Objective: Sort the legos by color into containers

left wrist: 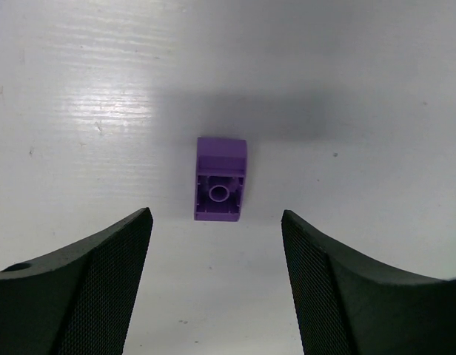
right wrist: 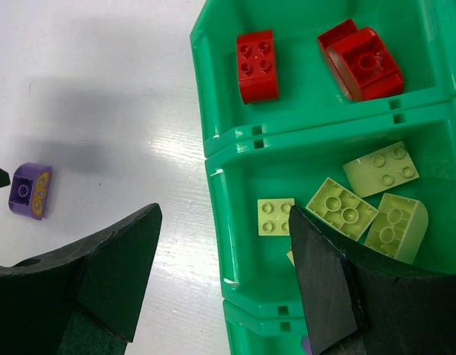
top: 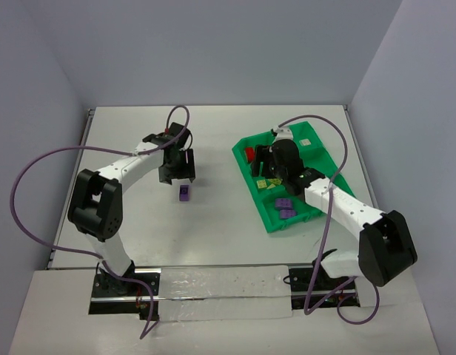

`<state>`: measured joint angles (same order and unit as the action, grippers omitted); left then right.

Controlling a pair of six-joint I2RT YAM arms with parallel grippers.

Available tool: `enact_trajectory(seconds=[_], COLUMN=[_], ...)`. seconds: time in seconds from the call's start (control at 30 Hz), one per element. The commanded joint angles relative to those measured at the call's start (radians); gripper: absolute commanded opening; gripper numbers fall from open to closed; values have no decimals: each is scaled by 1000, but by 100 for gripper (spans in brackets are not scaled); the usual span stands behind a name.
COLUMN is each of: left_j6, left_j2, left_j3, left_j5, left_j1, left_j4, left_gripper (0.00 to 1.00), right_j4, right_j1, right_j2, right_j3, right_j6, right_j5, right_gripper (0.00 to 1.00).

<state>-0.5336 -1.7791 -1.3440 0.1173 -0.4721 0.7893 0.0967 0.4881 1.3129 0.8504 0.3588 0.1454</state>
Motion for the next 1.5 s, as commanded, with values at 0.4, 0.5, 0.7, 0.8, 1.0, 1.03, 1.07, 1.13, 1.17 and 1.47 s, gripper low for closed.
enact_trajectory(seconds=[0.4,0.5,0.7,0.8,1.0,1.03,1.07,1.13,1.17,1.47], left_j6=[-36,-34,-44,-45,-43,-44,-50,-83,-96,-292], left_j2=[-13,-31,-59,-66,-83,-84,-87,-99,-108,-223], left_j3=[111,117,104,98,79,64,51,-1,-22,-208], left_j5=[11,14,60,66,55,48,48,56,56,10], left_j1=[-19,-33,-53,-53,-66,-72,-83,-126,-140,-264], left_j4=[-129,-137,-137,-136,-128,-124,-116,-74,-71,-42], left_gripper=[71,68,63,55,24,17,14,13,13,15], right_j4=[-26,-29,-35,-38,-40,-40,-38,-37,-37,6], right_j1=[-1,0,0,0,-2,-2,-2,-2,-2,-2], right_j2=[-84,-88,-94,-100,-117,-118,-118,-118,-118,-127], right_j3=[-30,-34,-43,-55,-65,-66,-66,-62,-61,-42], right_j6=[15,21,30,35,32,30,27,25,23,-15], right_j5=[48,42,41,44,51,54,52,50,52,54], right_gripper=[77,77,77,77,77,77,77,77,77,77])
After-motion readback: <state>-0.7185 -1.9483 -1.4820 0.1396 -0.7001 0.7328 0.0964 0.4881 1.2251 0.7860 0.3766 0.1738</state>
